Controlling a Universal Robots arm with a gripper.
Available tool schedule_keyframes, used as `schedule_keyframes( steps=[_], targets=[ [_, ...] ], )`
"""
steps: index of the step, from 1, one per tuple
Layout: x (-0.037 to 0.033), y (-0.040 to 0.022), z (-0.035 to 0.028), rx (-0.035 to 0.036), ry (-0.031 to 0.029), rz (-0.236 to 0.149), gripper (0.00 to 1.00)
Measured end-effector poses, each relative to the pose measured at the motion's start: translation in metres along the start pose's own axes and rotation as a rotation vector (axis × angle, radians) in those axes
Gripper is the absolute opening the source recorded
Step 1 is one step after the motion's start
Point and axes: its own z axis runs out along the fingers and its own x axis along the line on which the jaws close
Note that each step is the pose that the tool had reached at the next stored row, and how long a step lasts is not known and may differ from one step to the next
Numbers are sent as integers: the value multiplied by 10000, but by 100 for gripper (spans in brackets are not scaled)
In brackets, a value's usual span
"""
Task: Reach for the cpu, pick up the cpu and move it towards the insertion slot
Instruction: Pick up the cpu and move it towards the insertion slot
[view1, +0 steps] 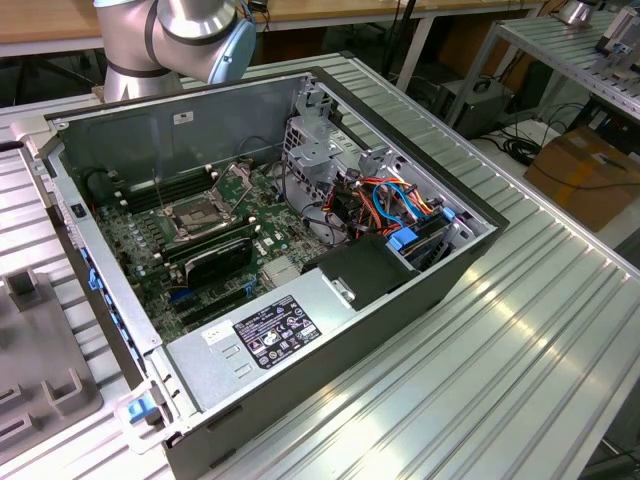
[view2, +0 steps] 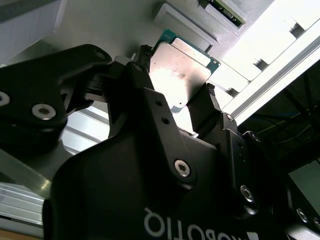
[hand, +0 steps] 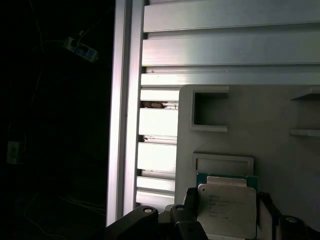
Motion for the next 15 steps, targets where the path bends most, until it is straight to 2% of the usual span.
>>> schedule_keyframes(
  steps=[6, 15],
  targets=[
    [0, 0, -14, -2, 3, 0, 55],
    [0, 1, -115, -4, -1, 0, 55]
  ],
)
